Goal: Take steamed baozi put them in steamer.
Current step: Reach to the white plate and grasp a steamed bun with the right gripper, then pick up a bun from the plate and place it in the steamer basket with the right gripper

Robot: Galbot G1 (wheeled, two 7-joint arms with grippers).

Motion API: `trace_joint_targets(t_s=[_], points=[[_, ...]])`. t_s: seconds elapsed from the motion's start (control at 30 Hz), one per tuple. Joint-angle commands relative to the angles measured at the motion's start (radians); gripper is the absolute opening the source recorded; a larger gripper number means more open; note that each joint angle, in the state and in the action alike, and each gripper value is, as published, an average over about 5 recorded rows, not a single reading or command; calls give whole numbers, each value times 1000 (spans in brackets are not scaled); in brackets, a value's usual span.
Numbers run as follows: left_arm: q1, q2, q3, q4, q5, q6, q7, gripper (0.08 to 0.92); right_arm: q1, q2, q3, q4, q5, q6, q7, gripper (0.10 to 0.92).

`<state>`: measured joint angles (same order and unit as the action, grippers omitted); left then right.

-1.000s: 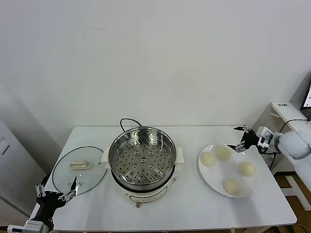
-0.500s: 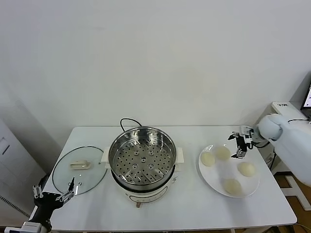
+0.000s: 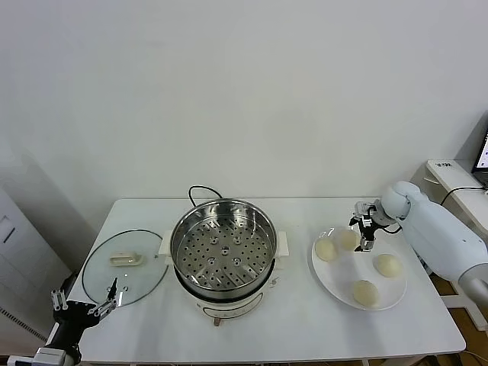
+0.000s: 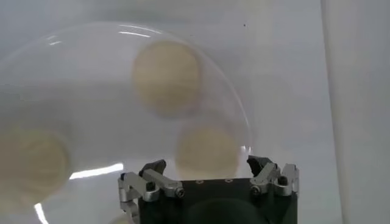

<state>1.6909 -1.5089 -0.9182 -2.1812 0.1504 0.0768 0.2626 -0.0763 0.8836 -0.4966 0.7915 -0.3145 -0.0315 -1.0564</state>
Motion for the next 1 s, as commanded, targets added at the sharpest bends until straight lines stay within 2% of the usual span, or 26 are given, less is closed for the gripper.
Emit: trace_joint_targets(t_s=[0.03,0.37,0.57,0.77,1.0], points=[[4,0,-2,-1,3,0,0,823,16,38,-14,-63,-24,4,17,750],[17,-2,-9,-2,0,-11,1,823,18,33,-17,-59,-7,0,22,472],[17,5,-18,-4,-6,-13,1,823,125,-41,-168,93,122,-10,2,337],[12,7,-24,-2,-10,-13,2,823,450,-83,-503,272,359,13,-20,306],[11,2,-38,-5,-22,-21,5,823,849,60,-820,351,566,201,-67,307]])
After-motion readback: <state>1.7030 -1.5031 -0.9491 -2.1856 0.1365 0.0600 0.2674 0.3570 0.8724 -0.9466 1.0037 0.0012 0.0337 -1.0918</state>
